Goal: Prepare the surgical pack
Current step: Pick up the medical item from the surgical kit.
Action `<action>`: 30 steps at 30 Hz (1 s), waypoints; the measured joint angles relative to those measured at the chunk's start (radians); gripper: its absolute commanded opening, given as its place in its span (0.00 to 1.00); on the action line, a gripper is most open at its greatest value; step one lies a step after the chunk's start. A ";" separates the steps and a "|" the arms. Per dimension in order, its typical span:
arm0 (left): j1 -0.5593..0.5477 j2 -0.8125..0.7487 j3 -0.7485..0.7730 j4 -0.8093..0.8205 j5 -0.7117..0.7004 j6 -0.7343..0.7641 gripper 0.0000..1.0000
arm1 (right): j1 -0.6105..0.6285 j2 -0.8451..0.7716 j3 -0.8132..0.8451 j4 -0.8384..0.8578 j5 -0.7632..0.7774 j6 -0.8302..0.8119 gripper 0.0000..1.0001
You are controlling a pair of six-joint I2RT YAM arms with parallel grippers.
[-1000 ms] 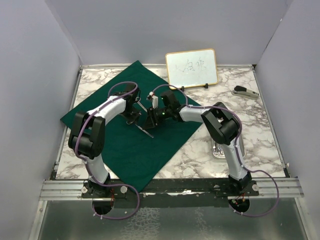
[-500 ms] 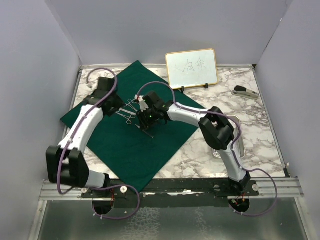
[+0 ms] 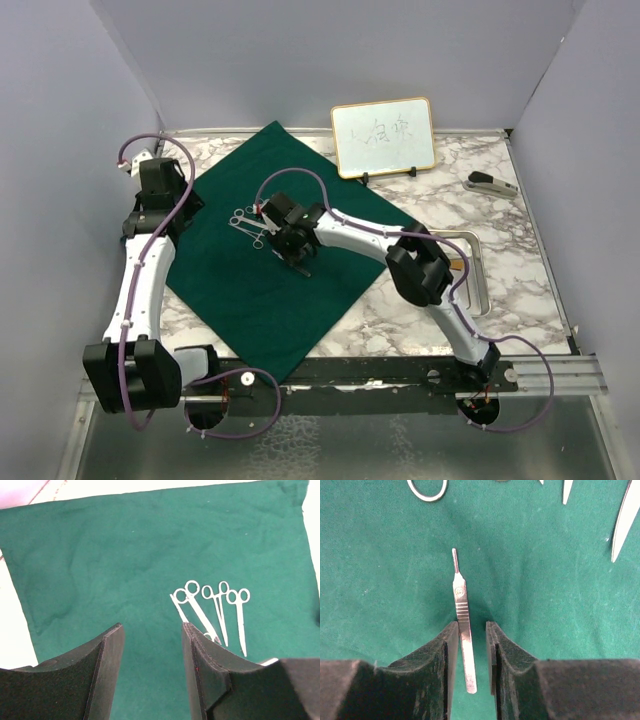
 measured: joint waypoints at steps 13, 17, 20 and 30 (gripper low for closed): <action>0.061 -0.002 -0.099 0.075 0.001 0.071 0.53 | 0.017 0.002 0.018 -0.081 0.031 0.006 0.30; 0.076 -0.018 -0.103 0.087 0.003 0.071 0.53 | 0.017 0.011 0.036 -0.113 0.031 0.006 0.27; 0.086 -0.027 -0.105 0.092 0.004 0.071 0.53 | 0.019 0.046 0.098 -0.162 0.031 0.005 0.22; 0.098 -0.029 -0.115 0.101 0.014 0.071 0.53 | 0.030 0.111 0.219 -0.264 0.046 0.007 0.08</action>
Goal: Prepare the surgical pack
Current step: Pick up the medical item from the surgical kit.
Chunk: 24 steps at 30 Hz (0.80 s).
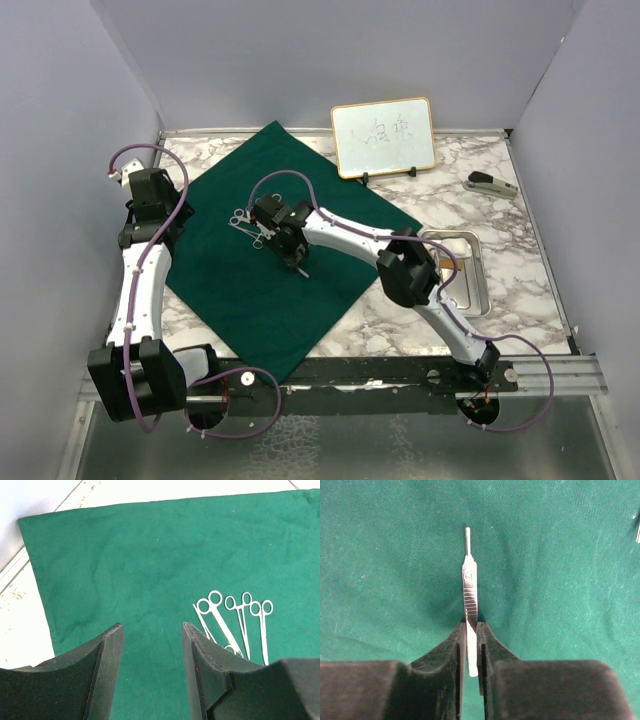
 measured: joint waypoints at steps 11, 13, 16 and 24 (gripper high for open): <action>0.004 -0.015 -0.007 0.003 0.020 0.000 0.53 | 0.006 -0.059 -0.068 0.029 0.058 0.027 0.01; 0.004 -0.016 -0.007 0.005 0.025 0.000 0.53 | 0.006 -0.087 -0.106 0.041 0.071 0.036 0.01; 0.004 -0.016 -0.008 0.007 0.035 0.000 0.53 | 0.005 -0.155 -0.179 0.053 0.092 0.051 0.01; 0.004 -0.018 -0.018 0.010 0.087 -0.001 0.53 | -0.002 -0.364 -0.337 0.098 0.150 0.105 0.01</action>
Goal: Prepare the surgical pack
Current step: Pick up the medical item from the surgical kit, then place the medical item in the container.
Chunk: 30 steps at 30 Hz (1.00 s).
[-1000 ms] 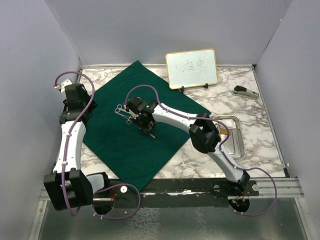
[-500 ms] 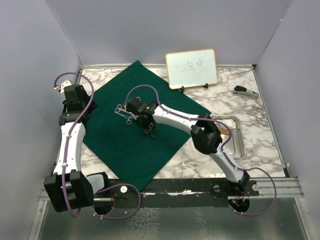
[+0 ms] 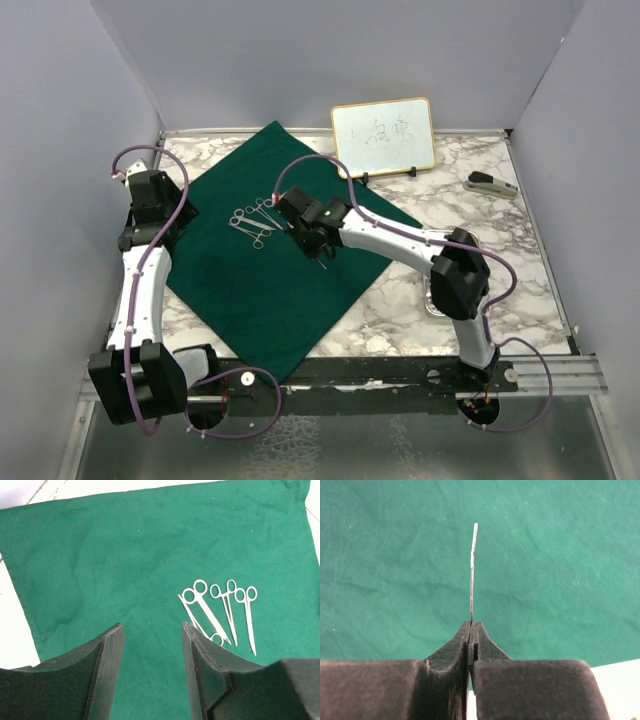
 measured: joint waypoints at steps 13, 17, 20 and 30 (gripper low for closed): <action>0.001 0.017 -0.003 0.042 0.195 -0.013 0.53 | -0.165 -0.439 -0.404 -0.291 0.216 0.327 0.01; 0.001 0.027 -0.024 0.066 0.272 -0.029 0.53 | -0.264 -0.570 -0.484 -0.407 0.254 0.416 0.01; -0.001 0.030 -0.045 0.085 0.325 -0.044 0.53 | -0.335 -0.592 -0.506 -0.453 0.270 0.444 0.01; -0.042 0.028 -0.060 0.105 0.374 -0.055 0.54 | -0.524 -0.499 -0.597 -0.387 0.256 0.363 0.01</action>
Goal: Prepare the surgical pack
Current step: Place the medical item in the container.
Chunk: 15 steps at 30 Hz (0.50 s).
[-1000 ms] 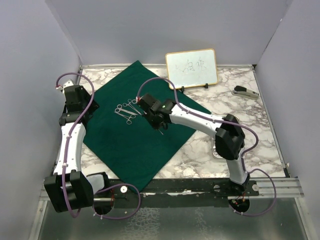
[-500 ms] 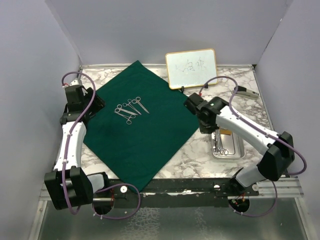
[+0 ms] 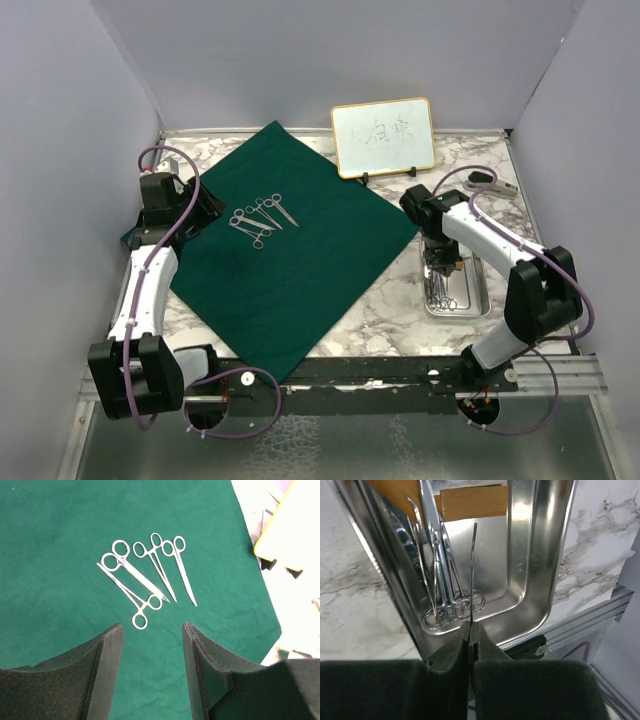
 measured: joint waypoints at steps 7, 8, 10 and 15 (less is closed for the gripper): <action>-0.021 -0.013 0.000 0.000 -0.007 0.006 0.54 | -0.101 0.096 -0.060 0.111 -0.060 -0.096 0.01; -0.021 -0.014 0.000 0.000 -0.010 0.006 0.54 | -0.109 0.110 -0.061 0.125 -0.064 -0.105 0.01; -0.021 -0.016 0.000 -0.001 -0.014 0.008 0.54 | -0.123 0.136 -0.068 0.154 -0.072 -0.120 0.01; -0.021 -0.019 0.000 -0.001 -0.019 0.010 0.54 | -0.138 0.200 -0.080 0.194 -0.092 -0.145 0.03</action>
